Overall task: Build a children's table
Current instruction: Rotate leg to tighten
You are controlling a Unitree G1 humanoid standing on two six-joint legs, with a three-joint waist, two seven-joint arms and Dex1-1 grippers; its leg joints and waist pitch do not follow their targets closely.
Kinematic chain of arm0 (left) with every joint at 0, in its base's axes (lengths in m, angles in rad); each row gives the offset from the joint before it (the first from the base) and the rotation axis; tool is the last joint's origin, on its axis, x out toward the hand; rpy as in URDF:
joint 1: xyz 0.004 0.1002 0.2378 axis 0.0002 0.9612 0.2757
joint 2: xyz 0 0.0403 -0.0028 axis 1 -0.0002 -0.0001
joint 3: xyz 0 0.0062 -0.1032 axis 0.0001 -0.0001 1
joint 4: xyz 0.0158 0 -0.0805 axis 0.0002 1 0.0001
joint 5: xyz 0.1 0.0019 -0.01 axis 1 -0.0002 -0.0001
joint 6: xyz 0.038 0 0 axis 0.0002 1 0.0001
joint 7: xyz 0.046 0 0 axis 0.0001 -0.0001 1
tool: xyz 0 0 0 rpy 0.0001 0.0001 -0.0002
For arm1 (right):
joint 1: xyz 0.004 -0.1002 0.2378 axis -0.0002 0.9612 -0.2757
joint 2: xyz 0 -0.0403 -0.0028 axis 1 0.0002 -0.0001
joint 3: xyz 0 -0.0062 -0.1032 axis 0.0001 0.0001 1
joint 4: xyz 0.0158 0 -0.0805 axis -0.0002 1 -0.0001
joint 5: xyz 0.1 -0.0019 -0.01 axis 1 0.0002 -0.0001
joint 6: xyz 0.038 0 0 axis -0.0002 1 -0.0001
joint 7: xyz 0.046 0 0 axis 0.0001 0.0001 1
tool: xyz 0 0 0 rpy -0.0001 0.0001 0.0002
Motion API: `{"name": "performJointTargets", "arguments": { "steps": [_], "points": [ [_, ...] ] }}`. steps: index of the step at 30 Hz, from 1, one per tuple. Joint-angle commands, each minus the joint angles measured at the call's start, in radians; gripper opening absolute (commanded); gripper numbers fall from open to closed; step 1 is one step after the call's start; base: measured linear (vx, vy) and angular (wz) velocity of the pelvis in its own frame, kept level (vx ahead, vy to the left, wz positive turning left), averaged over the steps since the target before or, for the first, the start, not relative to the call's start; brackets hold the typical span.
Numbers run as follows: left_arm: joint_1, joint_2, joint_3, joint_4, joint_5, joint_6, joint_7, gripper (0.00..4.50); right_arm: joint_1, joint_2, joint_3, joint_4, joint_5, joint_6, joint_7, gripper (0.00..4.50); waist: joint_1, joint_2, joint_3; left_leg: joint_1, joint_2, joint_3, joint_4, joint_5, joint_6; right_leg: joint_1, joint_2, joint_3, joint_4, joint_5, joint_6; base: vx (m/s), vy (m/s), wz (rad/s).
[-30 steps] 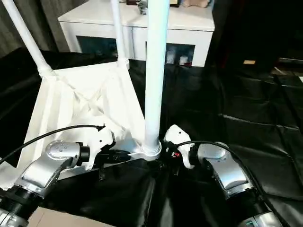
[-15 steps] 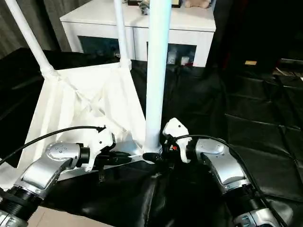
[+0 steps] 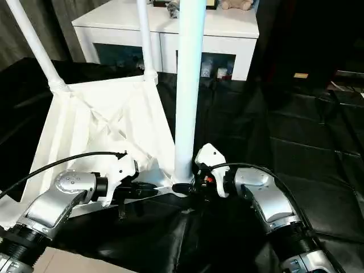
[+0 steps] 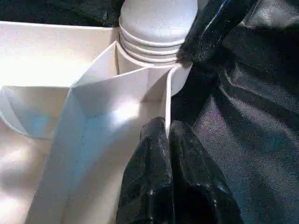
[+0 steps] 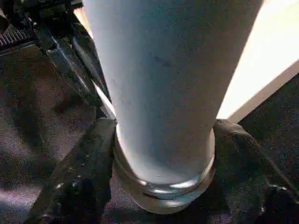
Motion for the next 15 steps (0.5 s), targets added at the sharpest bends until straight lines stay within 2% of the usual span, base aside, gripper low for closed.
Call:
{"name": "performJointTargets", "arguments": {
  "steps": [1, 3, 5, 7, 8, 10, 11, 12, 13, 15],
  "points": [
    [0.019, 0.000, -0.012, -0.015, -0.012, 0.012, -0.015, 0.00, -0.002, 0.003, 0.004, 0.008, -0.003, 0.009, -0.005, 2.76, 0.002, -0.020, -0.055, -0.003, 0.019, 0.004, -0.064, -0.137, 0.083, 0.055, -0.031, 0.023, -0.044, -0.118, -0.256, 0.000, 0.000, 0.00],
    [0.008, -0.017, -0.004, 0.016, 0.015, 0.020, 0.046, 0.00, 0.000, 0.040, -0.014, 0.028, -0.014, 0.022, -0.078, 2.73, 0.000, -0.019, -0.054, -0.004, 0.020, 0.004, -0.065, -0.140, 0.079, 0.053, -0.031, 0.023, -0.045, -0.128, -0.254, 0.000, 0.000, 0.00],
    [-0.004, -0.033, 0.004, 0.042, 0.031, 0.026, 0.093, 0.00, -0.001, 0.069, -0.029, 0.046, -0.021, 0.028, -0.138, 2.72, -0.001, -0.020, -0.048, -0.004, 0.018, 0.003, -0.070, -0.181, 0.057, 0.050, -0.032, 0.024, -0.055, -0.210, -0.236, 0.000, 0.000, 0.00],
    [-0.046, -0.081, 0.027, 0.122, 0.070, 0.039, 0.221, 0.00, -0.003, 0.150, -0.070, 0.083, -0.040, 0.046, -0.307, 2.71, -0.009, -0.021, -0.042, 0.002, 0.016, 0.001, -0.077, -0.259, 0.014, 0.043, -0.031, 0.024, -0.068, -0.347, -0.189, 0.000, 0.000, 0.00],
    [-0.061, -0.100, 0.040, 0.151, 0.076, 0.047, 0.267, 0.00, -0.004, 0.179, -0.086, 0.091, -0.043, 0.057, -0.366, 2.71, -0.011, -0.022, -0.039, 0.005, 0.015, 0.001, -0.079, -0.282, 0.006, 0.040, -0.030, 0.024, -0.072, -0.384, -0.178, -0.051, -0.005, -0.02],
    [-0.099, -0.153, 0.075, 0.218, 0.080, 0.053, 0.377, 0.00, -0.006, 0.256, -0.136, 0.104, -0.050, 0.092, -0.533, 2.70, -0.019, -0.023, -0.038, 0.005, 0.010, -0.006, -0.084, -0.318, -0.023, 0.039, -0.031, 0.023, -0.079, -0.470, -0.131, -0.053, -0.004, -0.02],
    [-0.099, -0.153, 0.075, 0.218, 0.080, 0.053, 0.377, 0.00, -0.006, 0.256, -0.136, 0.104, -0.050, 0.092, -0.533, 2.70, -0.019, -0.023, -0.038, 0.005, 0.010, -0.006, -0.084, -0.318, -0.023, 0.039, -0.031, 0.023, -0.079, -0.470, -0.131, 0.000, 0.000, 0.00],
    [-0.114, -0.176, 0.088, 0.243, 0.080, 0.058, 0.422, 0.00, -0.006, 0.287, -0.154, 0.108, -0.055, 0.109, -0.601, 2.70, -0.022, -0.024, -0.038, 0.006, 0.007, -0.008, -0.083, -0.337, -0.020, 0.034, -0.033, 0.022, -0.090, -0.528, -0.102, 0.000, 0.000, 0.00],
    [-0.137, -0.209, 0.100, 0.279, 0.088, 0.062, 0.491, 0.00, -0.003, 0.326, -0.161, 0.118, -0.085, 0.113, -0.697, 2.70, -0.023, -0.020, -0.038, 0.009, 0.007, -0.008, -0.083, -0.342, -0.023, 0.030, -0.032, 0.022, -0.094, -0.534, -0.094, 0.000, 0.000, 0.00],
    [-0.159, -0.238, 0.102, 0.314, 0.106, 0.062, 0.562, 0.00, -0.001, 0.361, -0.157, 0.129, -0.118, 0.098, -0.779, 2.70, -0.024, -0.021, -0.040, 0.007, 0.005, -0.010, -0.084, -0.344, -0.025, 0.029, -0.032, 0.022, -0.095, -0.533, -0.085, 0.000, 0.000, 0.00]
  ]
}}
